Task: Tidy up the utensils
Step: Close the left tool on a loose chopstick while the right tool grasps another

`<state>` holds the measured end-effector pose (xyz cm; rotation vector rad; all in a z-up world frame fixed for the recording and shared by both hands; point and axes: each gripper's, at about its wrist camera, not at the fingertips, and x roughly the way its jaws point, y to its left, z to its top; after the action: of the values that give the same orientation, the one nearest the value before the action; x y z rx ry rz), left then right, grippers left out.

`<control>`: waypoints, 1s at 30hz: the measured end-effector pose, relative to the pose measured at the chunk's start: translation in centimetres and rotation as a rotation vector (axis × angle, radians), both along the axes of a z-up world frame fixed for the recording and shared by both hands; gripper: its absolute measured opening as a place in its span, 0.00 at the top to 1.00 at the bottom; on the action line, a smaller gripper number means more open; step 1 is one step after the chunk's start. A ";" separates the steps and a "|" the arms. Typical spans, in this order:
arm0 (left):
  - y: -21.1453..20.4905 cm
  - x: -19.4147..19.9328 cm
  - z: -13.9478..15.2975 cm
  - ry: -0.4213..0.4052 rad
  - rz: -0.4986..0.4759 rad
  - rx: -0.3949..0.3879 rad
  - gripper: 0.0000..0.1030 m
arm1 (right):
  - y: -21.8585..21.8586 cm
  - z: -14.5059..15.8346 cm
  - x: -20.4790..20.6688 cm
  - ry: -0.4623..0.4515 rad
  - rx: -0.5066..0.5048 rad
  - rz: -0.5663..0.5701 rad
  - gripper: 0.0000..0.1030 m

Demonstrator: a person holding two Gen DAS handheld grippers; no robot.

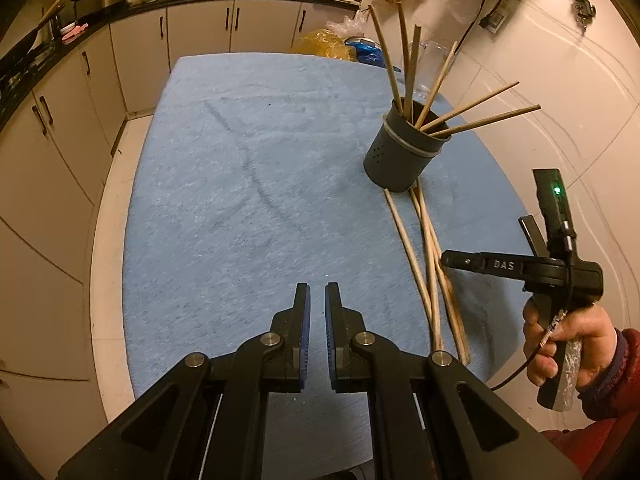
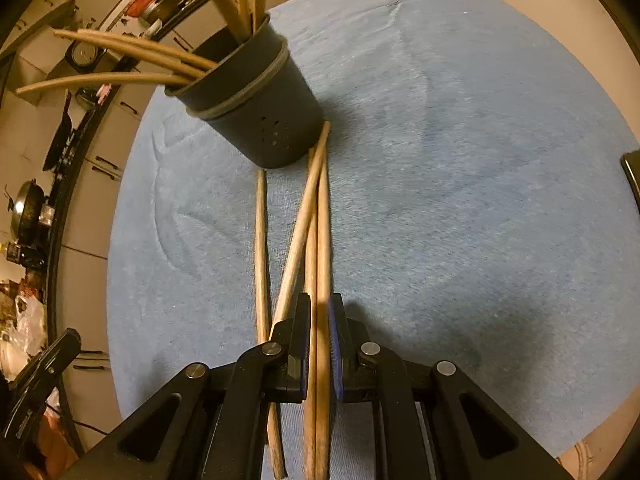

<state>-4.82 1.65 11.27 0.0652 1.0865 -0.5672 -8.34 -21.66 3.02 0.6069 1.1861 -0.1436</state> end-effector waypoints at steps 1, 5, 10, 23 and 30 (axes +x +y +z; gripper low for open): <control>0.2 0.0 -0.1 0.002 0.000 0.000 0.94 | 0.1 -0.2 0.1 0.007 -0.006 0.002 0.91; 0.0 0.1 -0.3 0.013 -0.006 0.000 0.94 | 0.6 -0.6 0.9 0.014 -0.036 0.011 0.88; -2.1 0.4 -1.0 0.042 -0.053 -0.012 0.92 | 0.1 -0.8 1.0 0.026 -0.027 0.017 0.88; -11.8 2.8 -5.3 0.159 -0.130 -0.021 0.82 | -3.6 -0.6 -2.1 0.049 -0.070 0.040 0.93; -15.0 4.5 -7.7 0.174 -0.107 0.041 0.82 | -7.2 -0.6 -3.2 0.062 -0.031 0.002 0.90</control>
<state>-0.36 -13.39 3.52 0.1114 1.2697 -0.6558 -11.53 -28.86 2.42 0.5777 1.2421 -0.1799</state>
